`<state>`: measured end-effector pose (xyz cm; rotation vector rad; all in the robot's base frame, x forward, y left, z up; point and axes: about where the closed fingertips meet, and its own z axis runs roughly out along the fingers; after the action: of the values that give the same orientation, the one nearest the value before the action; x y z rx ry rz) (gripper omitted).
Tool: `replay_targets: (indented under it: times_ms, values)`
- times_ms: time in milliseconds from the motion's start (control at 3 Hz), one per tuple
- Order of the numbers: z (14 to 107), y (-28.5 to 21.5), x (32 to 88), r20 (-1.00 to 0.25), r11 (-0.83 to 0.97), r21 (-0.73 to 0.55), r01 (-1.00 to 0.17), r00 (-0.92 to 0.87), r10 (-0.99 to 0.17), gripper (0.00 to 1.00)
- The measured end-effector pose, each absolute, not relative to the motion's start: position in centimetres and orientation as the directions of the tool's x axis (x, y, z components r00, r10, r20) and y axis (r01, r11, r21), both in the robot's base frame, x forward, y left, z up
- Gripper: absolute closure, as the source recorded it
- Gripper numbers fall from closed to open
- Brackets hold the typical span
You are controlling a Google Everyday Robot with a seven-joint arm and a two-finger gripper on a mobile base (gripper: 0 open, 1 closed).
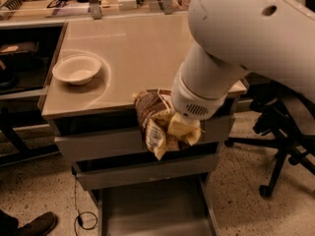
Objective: Place brown chip bag into bottom drawer
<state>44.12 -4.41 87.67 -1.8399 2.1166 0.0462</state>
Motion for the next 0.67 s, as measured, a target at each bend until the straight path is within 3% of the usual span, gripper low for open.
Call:
replay_targets:
  times_ms: [333, 667]
  values:
    - [85.98, -4.30, 38.41, -0.263, 0.259, -0.108, -0.960, -0.224, -0.939, 1.00]
    - [85.24, -4.41, 37.62, -0.254, 0.266, -0.089, -0.960, -0.237, -0.938, 1.00]
